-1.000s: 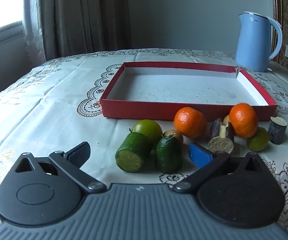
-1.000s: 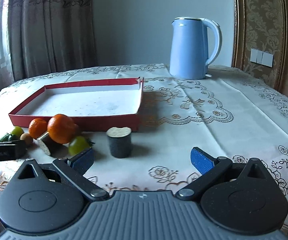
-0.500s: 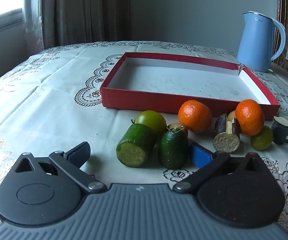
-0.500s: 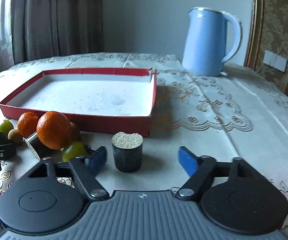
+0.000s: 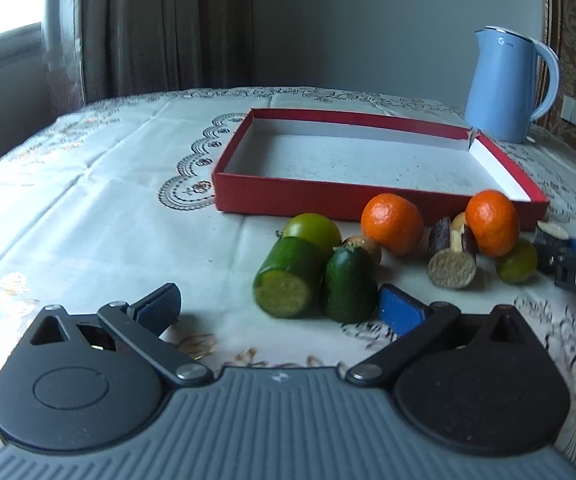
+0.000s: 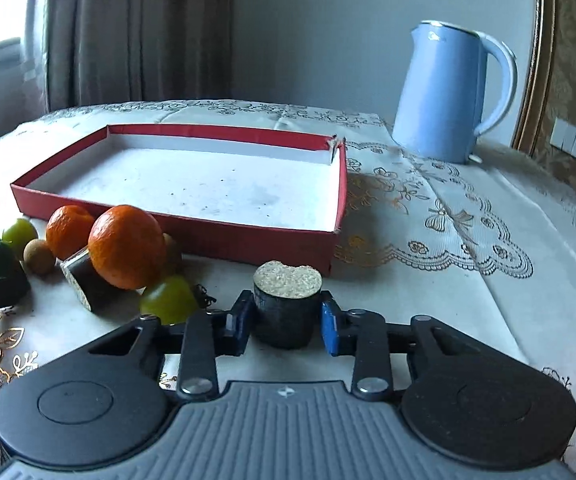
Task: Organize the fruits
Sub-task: 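Grasp the dark cylinder with a pale cut top using the right gripper, then lift the dark cylinder with the right gripper while the left gripper grasps the small green fruit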
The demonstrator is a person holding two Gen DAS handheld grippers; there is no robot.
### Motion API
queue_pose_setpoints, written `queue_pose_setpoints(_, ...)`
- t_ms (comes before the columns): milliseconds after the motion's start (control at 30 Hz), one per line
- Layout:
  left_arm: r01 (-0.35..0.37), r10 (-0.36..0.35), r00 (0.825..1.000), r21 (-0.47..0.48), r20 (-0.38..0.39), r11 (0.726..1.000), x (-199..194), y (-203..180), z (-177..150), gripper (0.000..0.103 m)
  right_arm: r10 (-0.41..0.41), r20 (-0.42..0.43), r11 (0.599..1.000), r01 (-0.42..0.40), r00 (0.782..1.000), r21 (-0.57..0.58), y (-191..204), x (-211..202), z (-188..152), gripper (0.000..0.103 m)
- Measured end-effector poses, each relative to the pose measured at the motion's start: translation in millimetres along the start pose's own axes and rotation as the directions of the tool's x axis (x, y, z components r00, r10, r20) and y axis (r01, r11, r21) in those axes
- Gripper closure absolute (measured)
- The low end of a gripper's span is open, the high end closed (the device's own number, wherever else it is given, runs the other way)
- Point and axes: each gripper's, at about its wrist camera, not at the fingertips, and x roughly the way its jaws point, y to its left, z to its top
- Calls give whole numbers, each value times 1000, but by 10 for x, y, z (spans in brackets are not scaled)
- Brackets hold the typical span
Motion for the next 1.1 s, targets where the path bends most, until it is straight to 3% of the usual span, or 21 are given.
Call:
queue_pose_setpoints(233,0,0,1000,45,11,999,-28,2,51,0,18,-2,1000,-18,1000,23,-42,-4,0,70)
queue_pose_setpoints(333,62,-65,996,58,55,996,-128,-43,61,0,26,-3,999,-26,1000,34,-60,-2,-2,70)
queue_pose_setpoints(400,86,-95,991,94,95,992,-195,-130,43,0,27,-2,999,-27,1000,35,-59,-1,-3,70)
queue_pose_setpoints(567,63,-102,982,234,161,970,-239,-416,-2,0,27,-3,999,-27,1000,36,-64,0,-2,70)
queue_pose_setpoints(700,92,-129,984,275,123,957,-142,-521,-3,1,31,-4,999,-31,1000,40,-70,0,-3,70)
queue_pose_setpoints(767,102,-136,986,285,100,953,-97,-547,-3,12,37,-4,998,-36,999,48,-80,3,-2,70)
queue_pose_setpoints(933,95,-131,986,311,100,946,-77,-605,-13,13,42,-5,998,-41,999,54,-94,7,-4,70)
queue_pose_setpoints(1000,126,-165,982,322,95,938,-113,-626,-25,16,44,-6,997,-44,999,57,-98,12,-2,70)
queue_pose_setpoints(1100,103,-143,986,346,91,932,-81,-687,-40,16,45,-6,997,-45,999,59,-100,14,-3,70)
